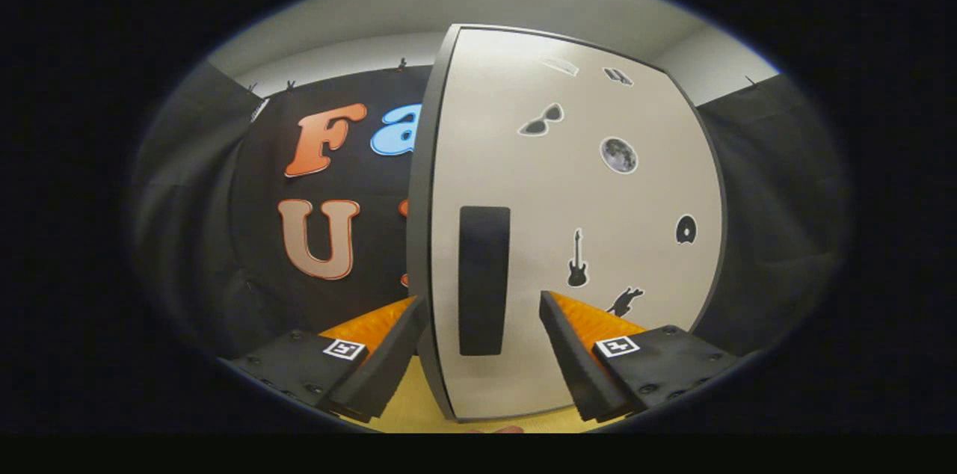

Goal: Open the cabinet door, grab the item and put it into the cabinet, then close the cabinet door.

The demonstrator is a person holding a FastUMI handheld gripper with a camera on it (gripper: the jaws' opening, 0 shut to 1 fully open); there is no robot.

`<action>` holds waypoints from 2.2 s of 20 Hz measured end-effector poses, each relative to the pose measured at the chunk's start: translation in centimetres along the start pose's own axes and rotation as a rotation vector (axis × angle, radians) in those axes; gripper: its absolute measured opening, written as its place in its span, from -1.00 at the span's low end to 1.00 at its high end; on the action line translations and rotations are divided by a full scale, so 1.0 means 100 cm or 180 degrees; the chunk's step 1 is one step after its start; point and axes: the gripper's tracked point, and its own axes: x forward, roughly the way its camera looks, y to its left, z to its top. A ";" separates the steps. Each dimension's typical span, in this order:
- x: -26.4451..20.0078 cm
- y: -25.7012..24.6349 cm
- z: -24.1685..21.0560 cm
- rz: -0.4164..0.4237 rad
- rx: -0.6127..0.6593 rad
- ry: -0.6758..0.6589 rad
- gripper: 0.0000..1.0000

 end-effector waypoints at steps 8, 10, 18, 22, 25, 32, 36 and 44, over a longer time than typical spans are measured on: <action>0.013 0.009 -0.009 0.0144 0.0059 0.0052 0.57; 0.013 0.014 -0.009 0.0160 -0.0002 0.0050 0.15; -0.002 0.006 -0.011 0.0166 0.0118 0.0141 -0.25; -0.056 -0.014 -0.009 -0.0062 0.0175 0.0123 -0.34; -0.096 -0.036 -0.004 -0.0166 0.0242 0.0100 -0.40; -0.140 -0.065 -0.002 -0.0080 0.0398 0.0141 -0.44; -0.161 -0.081 0.000 -0.0086 0.0278 0.0215 -0.44; -0.199 -0.098 0.004 -0.0338 -0.0242 0.0274 -0.64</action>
